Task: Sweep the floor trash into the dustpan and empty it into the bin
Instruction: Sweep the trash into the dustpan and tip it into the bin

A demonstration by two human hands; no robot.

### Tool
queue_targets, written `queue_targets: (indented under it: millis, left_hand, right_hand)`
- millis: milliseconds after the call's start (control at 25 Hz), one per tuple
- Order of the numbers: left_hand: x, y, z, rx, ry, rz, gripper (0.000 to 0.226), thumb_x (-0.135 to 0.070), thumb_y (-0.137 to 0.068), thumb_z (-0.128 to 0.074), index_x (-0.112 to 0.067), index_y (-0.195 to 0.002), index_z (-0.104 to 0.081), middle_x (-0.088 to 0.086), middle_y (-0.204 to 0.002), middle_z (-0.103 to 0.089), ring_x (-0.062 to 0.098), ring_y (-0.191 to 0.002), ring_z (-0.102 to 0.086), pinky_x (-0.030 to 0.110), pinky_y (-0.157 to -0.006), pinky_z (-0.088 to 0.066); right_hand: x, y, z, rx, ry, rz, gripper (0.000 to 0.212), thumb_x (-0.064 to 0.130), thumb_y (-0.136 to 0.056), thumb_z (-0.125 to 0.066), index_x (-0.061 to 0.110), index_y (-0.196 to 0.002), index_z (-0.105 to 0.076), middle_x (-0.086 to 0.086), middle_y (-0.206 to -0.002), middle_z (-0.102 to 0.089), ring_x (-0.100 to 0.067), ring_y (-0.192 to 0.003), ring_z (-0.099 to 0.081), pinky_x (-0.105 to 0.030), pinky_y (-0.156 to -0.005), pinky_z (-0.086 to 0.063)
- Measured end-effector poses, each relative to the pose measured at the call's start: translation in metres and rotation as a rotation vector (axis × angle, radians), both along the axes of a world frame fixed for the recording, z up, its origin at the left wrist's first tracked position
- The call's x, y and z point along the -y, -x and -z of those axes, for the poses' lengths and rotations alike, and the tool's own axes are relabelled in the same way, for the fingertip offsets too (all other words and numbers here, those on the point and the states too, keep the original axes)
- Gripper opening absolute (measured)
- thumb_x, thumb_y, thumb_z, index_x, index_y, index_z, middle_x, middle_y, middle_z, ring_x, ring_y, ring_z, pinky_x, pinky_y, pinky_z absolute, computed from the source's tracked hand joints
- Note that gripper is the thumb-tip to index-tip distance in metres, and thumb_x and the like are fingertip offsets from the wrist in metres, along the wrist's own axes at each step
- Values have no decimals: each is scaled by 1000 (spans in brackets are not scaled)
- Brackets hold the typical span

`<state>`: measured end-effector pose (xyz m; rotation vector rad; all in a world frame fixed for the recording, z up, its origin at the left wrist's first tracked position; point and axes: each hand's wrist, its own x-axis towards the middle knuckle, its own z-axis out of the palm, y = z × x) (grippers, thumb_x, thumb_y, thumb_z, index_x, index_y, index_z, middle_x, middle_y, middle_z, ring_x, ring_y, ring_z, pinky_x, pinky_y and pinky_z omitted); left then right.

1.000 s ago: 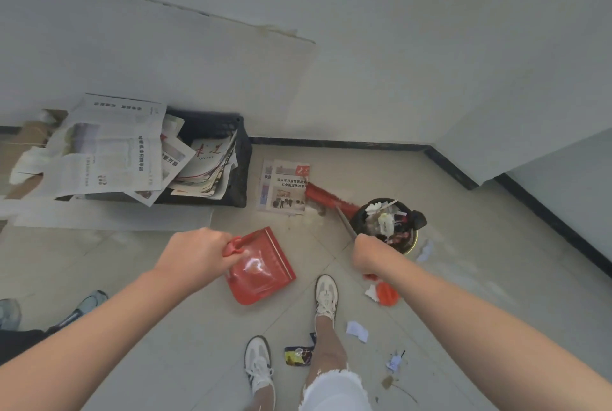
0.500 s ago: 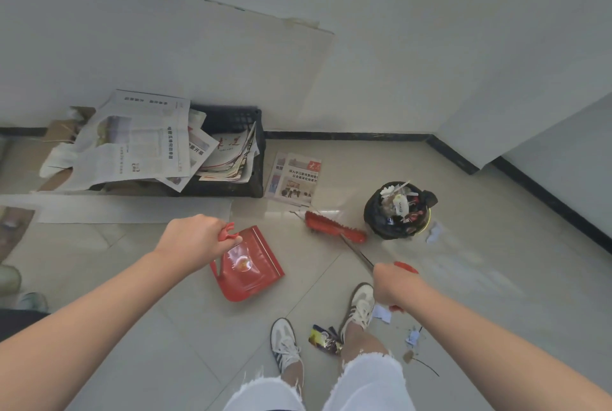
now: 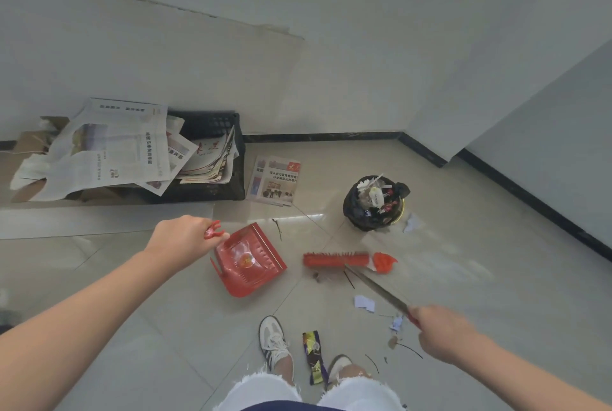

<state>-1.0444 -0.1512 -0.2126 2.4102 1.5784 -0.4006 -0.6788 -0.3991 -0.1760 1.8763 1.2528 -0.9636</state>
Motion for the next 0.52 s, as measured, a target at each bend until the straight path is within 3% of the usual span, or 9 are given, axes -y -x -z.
queue_targets:
  millis: [120, 200, 280, 400, 520]
  left_hand:
    - [10, -1, 2, -55, -31, 69, 48, -71, -86, -39, -32, -96, -66, -7, -89, -69, 17, -93, -66, 27, -60, -37]
    - [20, 7, 5, -37, -21, 1, 46, -71, -85, -43, -37, -105, -66, -7, -98, -71, 18, -99, -65, 27, -64, -41]
    - [32, 18, 7, -7, -25, -77, 46, -71, -84, -45, -39, -111, -66, -7, -104, -71, 19, -104, -64, 28, -69, -43]
    - [43, 31, 6, -18, -28, -117, 43, -69, -84, -46, -36, -100, -68, -7, -100, -72, 20, -102, -65, 28, -67, -41]
    - [48, 48, 3, -22, -39, -139, 40, -70, -83, -46, -34, -81, -63, -8, -89, -71, 20, -96, -66, 28, -63, -40]
  right_hand:
    - [10, 6, -12, -48, -136, -17, 40, 4, -83, -38, 26, -117, -42, 8, -72, -37, -26, -84, -45, -29, -67, -35]
    - [2, 16, -3, -81, -203, -15, 50, 2, -84, -36, 22, -129, -38, 3, -78, -42, -27, -81, -44, -30, -68, -36]
    - [-18, 30, 15, -117, -250, 7, 50, 2, -84, -37, 20, -131, -38, -3, -91, -54, -30, -85, -53, -33, -70, -41]
    - [-59, 64, 56, -117, -264, -36, 47, 5, -88, -42, 18, -133, -40, -9, -115, -63, -31, -105, -62, -34, -76, -46]
    - [-92, 105, 93, -75, -208, -85, 40, 10, -91, -48, 15, -131, -45, -7, -122, -62, -28, -111, -61, -34, -82, -47]
